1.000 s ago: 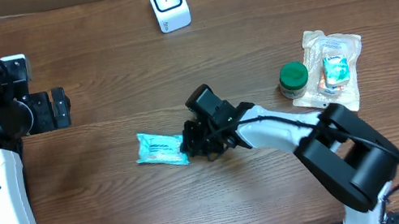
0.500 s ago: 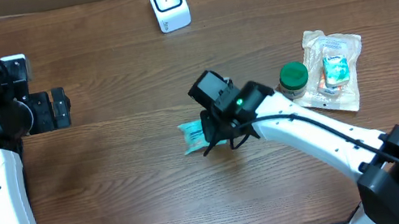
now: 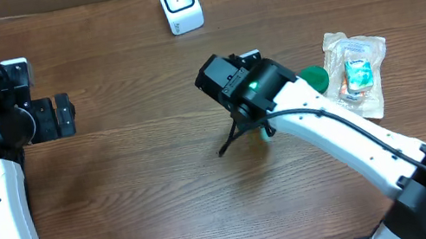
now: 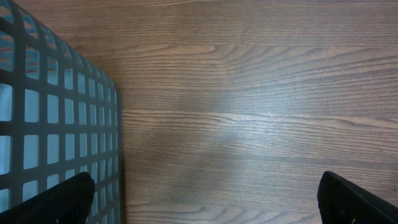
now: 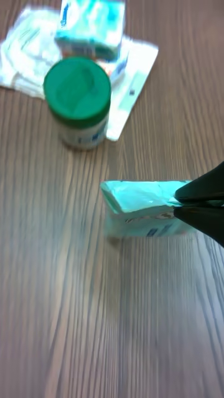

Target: Scan the item barcode

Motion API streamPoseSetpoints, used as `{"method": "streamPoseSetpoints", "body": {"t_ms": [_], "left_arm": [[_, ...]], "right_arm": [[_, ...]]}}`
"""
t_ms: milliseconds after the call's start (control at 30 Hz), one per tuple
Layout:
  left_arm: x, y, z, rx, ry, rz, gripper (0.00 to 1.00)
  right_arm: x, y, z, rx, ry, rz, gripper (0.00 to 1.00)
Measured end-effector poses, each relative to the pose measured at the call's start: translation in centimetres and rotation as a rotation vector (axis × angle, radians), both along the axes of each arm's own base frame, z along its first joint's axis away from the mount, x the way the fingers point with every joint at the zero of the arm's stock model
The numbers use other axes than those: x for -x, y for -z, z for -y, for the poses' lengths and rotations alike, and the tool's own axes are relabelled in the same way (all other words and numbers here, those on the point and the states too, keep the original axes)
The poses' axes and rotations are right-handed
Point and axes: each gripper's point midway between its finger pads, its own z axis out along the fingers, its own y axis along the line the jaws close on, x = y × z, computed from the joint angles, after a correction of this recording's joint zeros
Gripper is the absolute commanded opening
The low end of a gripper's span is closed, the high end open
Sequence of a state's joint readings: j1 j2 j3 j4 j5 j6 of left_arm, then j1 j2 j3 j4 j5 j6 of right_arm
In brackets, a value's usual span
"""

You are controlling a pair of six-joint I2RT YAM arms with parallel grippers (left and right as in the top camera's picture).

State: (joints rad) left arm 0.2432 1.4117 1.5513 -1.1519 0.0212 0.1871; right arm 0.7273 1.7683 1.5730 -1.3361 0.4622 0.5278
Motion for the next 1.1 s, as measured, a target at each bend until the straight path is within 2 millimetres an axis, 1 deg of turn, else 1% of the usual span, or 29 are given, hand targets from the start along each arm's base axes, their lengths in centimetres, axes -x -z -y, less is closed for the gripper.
{"method": "streamPoseSetpoints", "body": {"t_ms": [100, 267, 367, 400, 433, 467, 500, 533, 567, 633, 700, 733, 833, 933, 967, 1000, 1100], "left_arm": [[0.0, 0.0, 0.0, 0.0, 0.0, 0.0, 1.0], [0.0, 0.0, 0.0, 0.0, 0.0, 0.0, 1.0], [0.0, 0.0, 0.0, 0.0, 0.0, 0.0, 1.0], [0.0, 0.0, 0.0, 0.0, 0.0, 0.0, 1.0], [0.0, 0.0, 0.0, 0.0, 0.0, 0.0, 1.0], [0.0, 0.0, 0.0, 0.0, 0.0, 0.0, 1.0], [0.0, 0.0, 0.0, 0.0, 0.0, 0.0, 1.0], [0.0, 0.0, 0.0, 0.0, 0.0, 0.0, 1.0], [0.0, 0.0, 0.0, 0.0, 0.0, 0.0, 0.99], [0.0, 0.0, 0.0, 0.0, 0.0, 0.0, 1.0], [0.0, 0.0, 0.0, 0.0, 0.0, 0.0, 1.0], [0.0, 0.0, 0.0, 0.0, 0.0, 0.0, 1.0], [0.0, 0.0, 0.0, 0.0, 0.0, 0.0, 1.0], [0.0, 0.0, 0.0, 0.0, 0.0, 0.0, 1.0], [0.0, 0.0, 0.0, 0.0, 0.0, 0.0, 1.0], [0.0, 0.0, 0.0, 0.0, 0.0, 0.0, 1.0], [0.0, 0.0, 0.0, 0.0, 0.0, 0.0, 1.0]], "right_arm": [[-0.3, 1.9, 0.4, 0.074, 0.001, -0.035, 0.04], [0.0, 4.9, -0.2, 0.137, -0.016, -0.104, 0.04], [0.4, 6.0, -1.6, 0.137, -0.051, -0.117, 0.04], [0.6, 6.3, -2.7, 0.121, -0.074, -0.115, 0.04], [1.0, 6.6, -4.0, 0.096, -0.099, -0.117, 0.07], [1.2, 6.8, -4.8, 0.084, -0.116, -0.117, 0.16], [1.7, 7.3, -5.8, 0.073, -0.139, -0.123, 0.3], [2.0, 7.6, -6.8, 0.057, -0.156, -0.122, 0.49], [2.3, 7.9, -7.5, 0.043, -0.173, -0.125, 0.58], [3.1, 8.4, -9.2, 0.003, -0.213, -0.141, 0.64], [3.9, 8.7, -10.8, -0.049, -0.252, -0.168, 0.65], [4.2, 8.8, -11.2, -0.066, -0.263, -0.182, 0.65], [4.7, 9.0, -11.6, -0.108, -0.269, -0.224, 0.65], [4.1, 8.7, -11.6, -0.163, -0.244, -0.254, 0.67], [3.2, 8.4, -11.0, -0.198, -0.219, -0.263, 0.71], [2.7, 8.2, -10.6, -0.221, -0.208, -0.274, 0.72], [-0.1, 7.3, -7.6, -0.323, -0.144, -0.308, 0.75]]}}
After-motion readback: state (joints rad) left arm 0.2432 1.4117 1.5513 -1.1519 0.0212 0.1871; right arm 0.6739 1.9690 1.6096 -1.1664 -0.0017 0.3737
